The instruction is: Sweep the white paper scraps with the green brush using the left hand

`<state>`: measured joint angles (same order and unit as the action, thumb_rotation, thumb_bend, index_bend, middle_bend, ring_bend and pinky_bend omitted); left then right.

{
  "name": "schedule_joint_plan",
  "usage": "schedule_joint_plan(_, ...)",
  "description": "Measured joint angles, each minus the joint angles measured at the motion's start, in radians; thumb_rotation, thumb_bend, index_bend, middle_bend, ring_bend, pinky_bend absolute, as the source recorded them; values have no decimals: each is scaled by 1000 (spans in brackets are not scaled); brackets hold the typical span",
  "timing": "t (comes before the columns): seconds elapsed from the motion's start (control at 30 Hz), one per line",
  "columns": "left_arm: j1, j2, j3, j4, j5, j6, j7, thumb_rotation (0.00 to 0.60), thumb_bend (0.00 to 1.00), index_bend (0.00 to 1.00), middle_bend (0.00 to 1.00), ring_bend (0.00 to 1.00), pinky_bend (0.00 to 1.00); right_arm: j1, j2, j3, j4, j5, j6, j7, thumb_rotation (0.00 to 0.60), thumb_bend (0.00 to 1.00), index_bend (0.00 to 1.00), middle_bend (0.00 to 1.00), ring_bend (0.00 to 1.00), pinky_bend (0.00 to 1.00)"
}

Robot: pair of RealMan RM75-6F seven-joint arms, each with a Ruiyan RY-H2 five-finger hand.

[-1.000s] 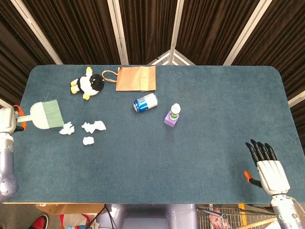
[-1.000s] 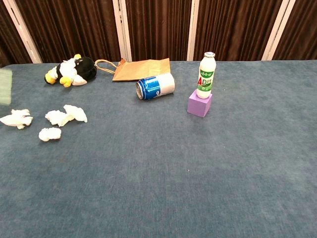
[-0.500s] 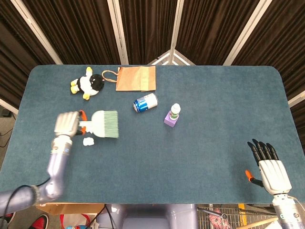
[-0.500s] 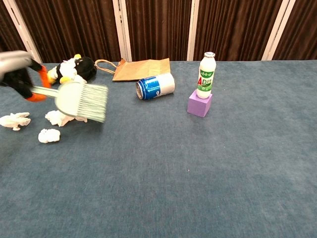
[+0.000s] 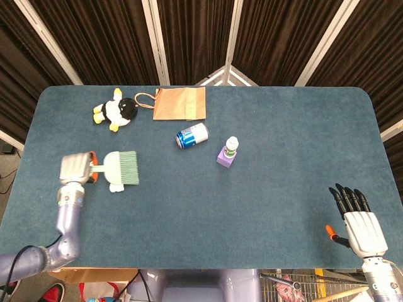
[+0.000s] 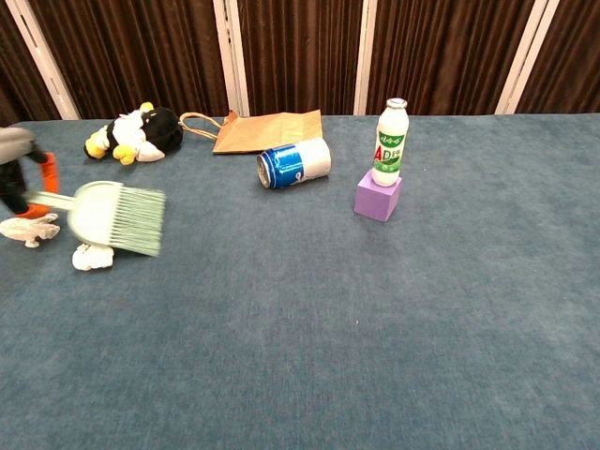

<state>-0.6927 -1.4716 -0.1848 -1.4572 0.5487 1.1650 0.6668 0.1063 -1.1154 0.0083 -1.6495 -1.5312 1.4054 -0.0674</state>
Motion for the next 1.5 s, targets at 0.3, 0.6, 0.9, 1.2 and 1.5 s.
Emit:
schedule_joint_plan(0.3,108,181,25,30,37,-38,-154,600,788,671,1000,1000,1000,-1,-7,-2,-5,-4,2,-27,600,321,0,0,0,12)
schedule_joint_plan(0.6,142,354,-56,-87,130,-43,-313,600,788,667,1000,1000,1000,5,-13,0,-3,-3,-7,-33,600,321,0,0,0,12)
schedule_joint_plan(0.9,98,256,-50,-177,155,-40,-250,600,788,667,1000,1000,1000,8,-13,3,-3,2,-12,-24,600,321,0,0,0,13)
schedule_joint_plan(1.2,43,32,39,-158,155,-19,-74,600,788,668,1000,1000,1000,7,-8,4,0,8,-13,-10,600,321,0,0,0,12)
schedule_joint_plan(1.5,61,30,81,-90,141,-6,-44,600,788,670,1000,1000,1000,1,-1,0,-6,1,-3,-9,600,322,0,0,0,12)
